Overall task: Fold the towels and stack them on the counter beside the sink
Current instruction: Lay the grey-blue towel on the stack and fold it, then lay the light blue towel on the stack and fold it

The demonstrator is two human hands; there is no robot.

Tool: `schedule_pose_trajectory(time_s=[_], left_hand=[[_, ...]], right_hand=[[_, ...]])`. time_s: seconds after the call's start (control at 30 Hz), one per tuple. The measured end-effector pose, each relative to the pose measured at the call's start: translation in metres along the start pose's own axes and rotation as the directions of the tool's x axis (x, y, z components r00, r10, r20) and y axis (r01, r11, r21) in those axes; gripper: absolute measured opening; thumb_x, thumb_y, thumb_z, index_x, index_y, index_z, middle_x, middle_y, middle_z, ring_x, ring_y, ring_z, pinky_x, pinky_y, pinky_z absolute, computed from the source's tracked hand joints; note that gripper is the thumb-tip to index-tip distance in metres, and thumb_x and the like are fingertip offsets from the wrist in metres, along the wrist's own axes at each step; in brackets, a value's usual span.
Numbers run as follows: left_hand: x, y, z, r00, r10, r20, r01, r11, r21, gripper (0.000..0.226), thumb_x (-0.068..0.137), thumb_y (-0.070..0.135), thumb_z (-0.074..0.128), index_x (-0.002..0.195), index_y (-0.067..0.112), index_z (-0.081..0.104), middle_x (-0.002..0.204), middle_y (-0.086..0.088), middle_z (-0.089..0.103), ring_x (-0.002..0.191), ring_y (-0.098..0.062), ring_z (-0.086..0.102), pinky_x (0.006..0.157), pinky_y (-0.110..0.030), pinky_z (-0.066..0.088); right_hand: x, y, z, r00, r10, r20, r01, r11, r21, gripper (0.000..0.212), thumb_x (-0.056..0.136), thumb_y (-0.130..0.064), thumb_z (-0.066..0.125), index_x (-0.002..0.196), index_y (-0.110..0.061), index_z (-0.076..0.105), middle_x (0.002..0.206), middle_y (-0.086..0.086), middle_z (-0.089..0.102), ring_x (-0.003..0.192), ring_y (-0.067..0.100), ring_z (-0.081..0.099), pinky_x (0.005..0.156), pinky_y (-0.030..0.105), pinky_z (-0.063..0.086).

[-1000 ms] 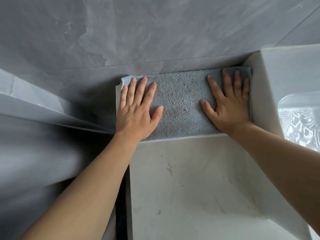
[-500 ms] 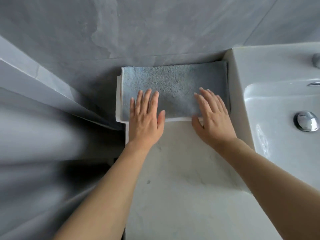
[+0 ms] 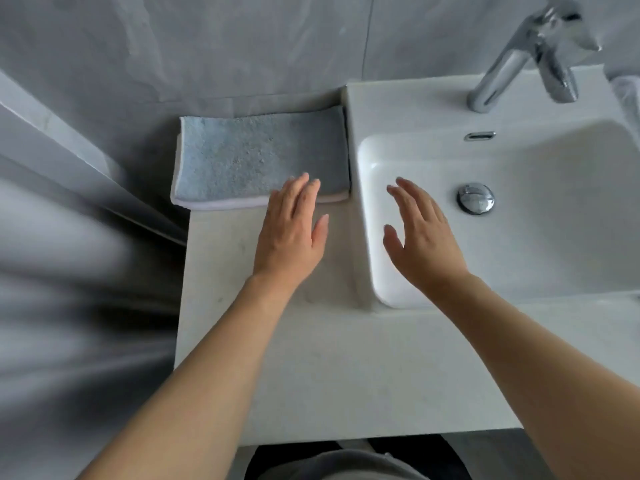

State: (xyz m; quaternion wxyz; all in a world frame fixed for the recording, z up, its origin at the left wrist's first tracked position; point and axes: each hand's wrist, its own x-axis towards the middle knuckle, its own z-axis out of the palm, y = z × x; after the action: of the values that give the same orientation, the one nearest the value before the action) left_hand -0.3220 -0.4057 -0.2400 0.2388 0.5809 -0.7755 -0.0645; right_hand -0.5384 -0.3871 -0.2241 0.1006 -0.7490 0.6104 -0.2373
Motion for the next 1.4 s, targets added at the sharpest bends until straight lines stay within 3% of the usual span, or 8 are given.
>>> schedule_pose_trajectory(time_s=[0.2, 0.33, 0.57, 0.77, 1.0, 1.2, 1.3, 1.4], left_hand=[[-0.013, 0.102, 0.021, 1.0, -0.009, 0.013, 0.01, 0.998, -0.062, 0.051, 0.098, 0.026, 0.048, 0.139, -0.003, 0.05, 0.146, -0.022, 0.048, 0.134, -0.041, 0.045, 0.11, -0.054, 0.039], [-0.014, 0.146, 0.033, 1.0, 0.002, 0.005, -0.002, 0.995, -0.095, 0.051, 0.096, 0.028, 0.048, 0.137, -0.002, 0.052, 0.145, -0.02, 0.049, 0.133, -0.04, 0.046, 0.111, -0.056, 0.038], [-0.006, 0.203, 0.073, 0.994, 0.055, 0.09, -0.043, 0.989, -0.139, 0.054, 0.097, 0.032, 0.04, 0.138, -0.001, 0.05, 0.146, -0.018, 0.047, 0.137, -0.037, 0.044, 0.118, -0.055, 0.029], [0.003, 0.302, 0.119, 0.986, 0.163, 0.044, -0.148, 0.961, -0.232, 0.046, 0.094, 0.02, 0.052, 0.134, -0.003, 0.053, 0.142, -0.019, 0.05, 0.133, -0.032, 0.043, 0.114, -0.047, 0.034], [0.023, 0.443, 0.179, 0.996, 0.09, 0.006, -0.081, 0.922, -0.379, 0.045, 0.092, 0.017, 0.047, 0.128, -0.009, 0.056, 0.134, -0.026, 0.053, 0.129, -0.036, 0.048, 0.112, -0.037, 0.034], [0.039, 0.513, 0.227, 0.972, 0.115, 0.206, -0.019, 0.908, -0.419, 0.034, 0.085, 0.005, 0.049, 0.114, -0.003, 0.065, 0.133, -0.022, 0.055, 0.121, -0.036, 0.058, 0.102, -0.04, 0.047], [0.056, 0.531, 0.243, 0.923, 0.122, 0.366, 0.024, 0.928, -0.371, 0.035, 0.088, 0.001, 0.052, 0.121, 0.001, 0.062, 0.143, -0.014, 0.047, 0.126, -0.03, 0.053, 0.102, -0.038, 0.045], [0.076, 0.545, 0.257, 0.885, 0.079, 0.46, 0.078, 0.947, -0.313, 0.04, 0.09, 0.003, 0.051, 0.129, 0.004, 0.055, 0.145, -0.009, 0.042, 0.127, -0.026, 0.049, 0.102, -0.036, 0.042]], right_hand=[[-0.046, 0.057, -0.054, 0.998, 0.055, 0.031, -0.056, 0.998, 0.028, 0.054, 0.088, -0.009, 0.06, 0.14, -0.005, 0.046, 0.148, 0.012, 0.043, 0.136, 0.029, 0.04, 0.114, 0.036, 0.029], [-0.066, 0.088, -0.076, 0.997, 0.064, 0.037, -0.065, 0.998, 0.019, 0.053, 0.088, -0.013, 0.056, 0.139, -0.004, 0.047, 0.146, 0.014, 0.045, 0.134, 0.033, 0.042, 0.111, 0.043, 0.035], [-0.1, 0.143, -0.11, 0.985, 0.139, -0.107, -0.139, 0.99, 0.003, 0.05, 0.086, -0.018, 0.048, 0.134, -0.004, 0.05, 0.141, 0.013, 0.048, 0.128, 0.033, 0.046, 0.108, 0.043, 0.036], [-0.134, 0.237, -0.17, 0.944, 0.234, -0.234, -0.251, 0.967, -0.041, 0.048, 0.085, -0.017, 0.047, 0.131, -0.005, 0.052, 0.138, 0.013, 0.05, 0.128, 0.031, 0.045, 0.109, 0.04, 0.032], [-0.167, 0.372, -0.219, 0.925, 0.3, -0.233, -0.311, 0.95, -0.013, 0.046, 0.085, -0.013, 0.05, 0.13, -0.002, 0.051, 0.137, 0.018, 0.049, 0.129, 0.033, 0.042, 0.111, 0.042, 0.03], [-0.185, 0.464, -0.226, 0.875, 0.455, -0.167, -0.463, 0.886, -0.01, 0.057, 0.086, -0.016, 0.056, 0.14, -0.005, 0.042, 0.146, 0.015, 0.039, 0.137, 0.032, 0.035, 0.115, 0.045, 0.028], [-0.184, 0.49, -0.222, 0.859, 0.494, -0.134, -0.5, 0.866, -0.009, 0.065, 0.086, -0.017, 0.061, 0.146, -0.009, 0.036, 0.15, 0.013, 0.035, 0.139, 0.031, 0.03, 0.116, 0.046, 0.026], [-0.172, 0.509, -0.22, 0.814, 0.578, -0.054, -0.58, 0.813, -0.044, 0.074, 0.087, -0.032, 0.062, 0.151, -0.018, 0.028, 0.153, 0.008, 0.029, 0.141, 0.03, 0.024, 0.115, 0.045, 0.018]])
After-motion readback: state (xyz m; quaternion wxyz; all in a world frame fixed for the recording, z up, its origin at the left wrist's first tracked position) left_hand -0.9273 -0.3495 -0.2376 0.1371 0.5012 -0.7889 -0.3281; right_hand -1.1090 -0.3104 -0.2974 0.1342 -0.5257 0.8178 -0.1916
